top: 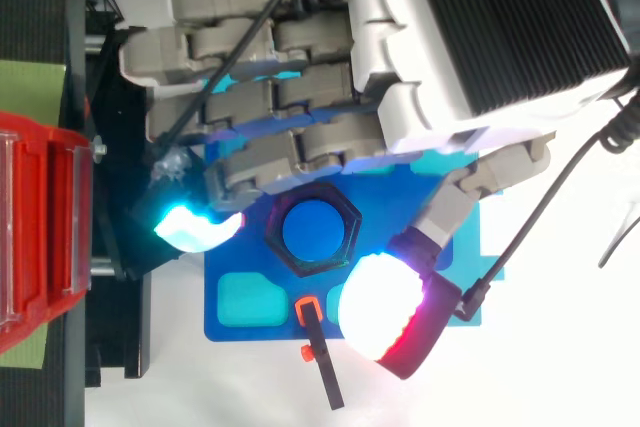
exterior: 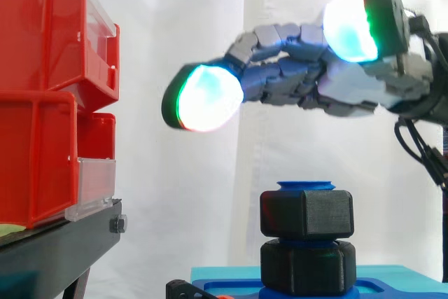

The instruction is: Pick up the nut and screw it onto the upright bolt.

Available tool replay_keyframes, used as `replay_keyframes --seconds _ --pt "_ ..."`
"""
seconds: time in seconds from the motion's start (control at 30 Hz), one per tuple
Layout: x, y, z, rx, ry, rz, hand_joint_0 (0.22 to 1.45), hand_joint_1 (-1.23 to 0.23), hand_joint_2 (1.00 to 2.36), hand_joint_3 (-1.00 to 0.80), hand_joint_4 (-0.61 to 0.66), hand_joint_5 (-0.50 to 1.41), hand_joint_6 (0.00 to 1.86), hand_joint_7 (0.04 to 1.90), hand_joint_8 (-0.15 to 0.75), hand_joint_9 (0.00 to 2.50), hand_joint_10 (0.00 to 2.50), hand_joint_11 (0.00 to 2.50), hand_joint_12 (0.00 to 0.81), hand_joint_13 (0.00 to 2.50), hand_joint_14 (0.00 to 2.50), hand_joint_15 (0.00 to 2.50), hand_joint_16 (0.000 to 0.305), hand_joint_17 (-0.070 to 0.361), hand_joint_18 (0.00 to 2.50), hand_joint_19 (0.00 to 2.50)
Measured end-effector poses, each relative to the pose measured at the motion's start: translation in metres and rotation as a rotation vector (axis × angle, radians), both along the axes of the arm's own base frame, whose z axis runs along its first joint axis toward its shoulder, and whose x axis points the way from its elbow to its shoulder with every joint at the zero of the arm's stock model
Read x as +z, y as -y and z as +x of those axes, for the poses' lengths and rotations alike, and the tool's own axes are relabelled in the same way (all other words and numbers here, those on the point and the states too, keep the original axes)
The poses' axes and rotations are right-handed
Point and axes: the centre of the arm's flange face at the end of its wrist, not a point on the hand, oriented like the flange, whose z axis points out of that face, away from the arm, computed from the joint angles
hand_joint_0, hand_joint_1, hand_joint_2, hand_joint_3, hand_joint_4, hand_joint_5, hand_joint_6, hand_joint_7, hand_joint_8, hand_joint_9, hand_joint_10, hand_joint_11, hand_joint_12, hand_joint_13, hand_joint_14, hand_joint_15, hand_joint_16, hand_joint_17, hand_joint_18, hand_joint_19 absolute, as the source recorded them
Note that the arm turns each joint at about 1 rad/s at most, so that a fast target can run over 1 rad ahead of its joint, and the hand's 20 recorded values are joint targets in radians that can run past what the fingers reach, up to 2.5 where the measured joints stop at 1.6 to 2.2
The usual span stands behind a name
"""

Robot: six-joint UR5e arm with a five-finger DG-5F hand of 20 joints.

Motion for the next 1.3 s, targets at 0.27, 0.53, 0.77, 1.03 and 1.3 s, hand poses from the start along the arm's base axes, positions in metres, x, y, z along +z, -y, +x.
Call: replay_keyframes --seconds 0.27,0.53,0.77,1.03,1.3 --pt "-0.024 -0.009 -0.003 0.002 0.061 0.020 0.46 -0.04 1.00 -0.50 0.15 -0.14 0.50 0.64 0.199 0.34 0.00 0.00 0.316 0.04 0.00 0.00 0.042 0.094 0.00 0.00" --pt "-0.033 -0.008 -0.007 -0.009 0.045 0.018 0.45 0.03 1.00 -0.50 0.15 -0.13 0.50 0.63 0.182 0.32 0.00 0.00 0.319 0.01 0.00 0.00 0.043 0.097 0.00 0.00" --pt "-0.051 -0.007 -0.014 -0.017 0.037 0.023 0.45 0.09 1.00 -0.50 0.14 -0.13 0.50 0.62 0.155 0.24 0.00 0.00 0.320 0.00 0.00 0.00 0.044 0.100 0.00 0.00" --pt "-0.059 -0.003 -0.016 -0.022 0.028 0.025 0.46 0.11 1.00 -0.50 0.14 -0.11 0.50 0.62 0.131 0.21 0.00 0.00 0.318 0.00 0.00 0.00 0.045 0.101 0.00 0.00" --pt "-0.061 0.002 -0.017 -0.026 0.024 0.023 0.47 0.11 1.00 -0.50 0.13 -0.06 0.50 0.69 0.112 0.28 0.00 0.00 0.299 0.00 0.00 0.00 0.043 0.098 0.00 0.00"
